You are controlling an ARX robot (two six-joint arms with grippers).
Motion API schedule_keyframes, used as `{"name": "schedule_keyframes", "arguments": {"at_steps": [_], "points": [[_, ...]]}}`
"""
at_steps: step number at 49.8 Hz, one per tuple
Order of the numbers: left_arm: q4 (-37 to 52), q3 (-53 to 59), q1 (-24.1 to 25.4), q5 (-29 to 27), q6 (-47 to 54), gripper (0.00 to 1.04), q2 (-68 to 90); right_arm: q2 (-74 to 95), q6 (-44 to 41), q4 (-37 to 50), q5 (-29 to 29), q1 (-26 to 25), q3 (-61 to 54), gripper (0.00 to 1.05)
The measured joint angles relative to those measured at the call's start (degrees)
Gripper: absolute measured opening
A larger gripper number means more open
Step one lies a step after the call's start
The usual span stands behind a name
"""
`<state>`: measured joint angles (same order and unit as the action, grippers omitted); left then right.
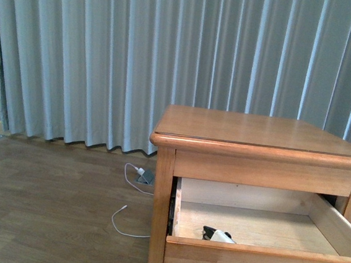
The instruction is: Put charger into drawer
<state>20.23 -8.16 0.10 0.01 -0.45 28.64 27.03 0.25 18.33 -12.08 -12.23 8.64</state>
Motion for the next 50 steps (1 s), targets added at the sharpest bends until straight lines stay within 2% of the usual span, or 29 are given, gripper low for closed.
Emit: {"name": "schedule_keyframes", "arguments": {"at_steps": [5,46,50], "points": [[-0.7,1.7,0.0,0.0,-0.1,0.04,-2.6,0.0,0.0,0.0,0.0,0.0,0.0,0.97],[-9.9,7.5,0.0,0.0,0.2,0.04,-18.5,0.0,0.0,0.0,0.0,0.0,0.0,0.97],[-16.7,7.5,0.0,0.0,0.2,0.04,-23.6,0.0,0.0,0.0,0.0,0.0,0.0,0.97]]}}
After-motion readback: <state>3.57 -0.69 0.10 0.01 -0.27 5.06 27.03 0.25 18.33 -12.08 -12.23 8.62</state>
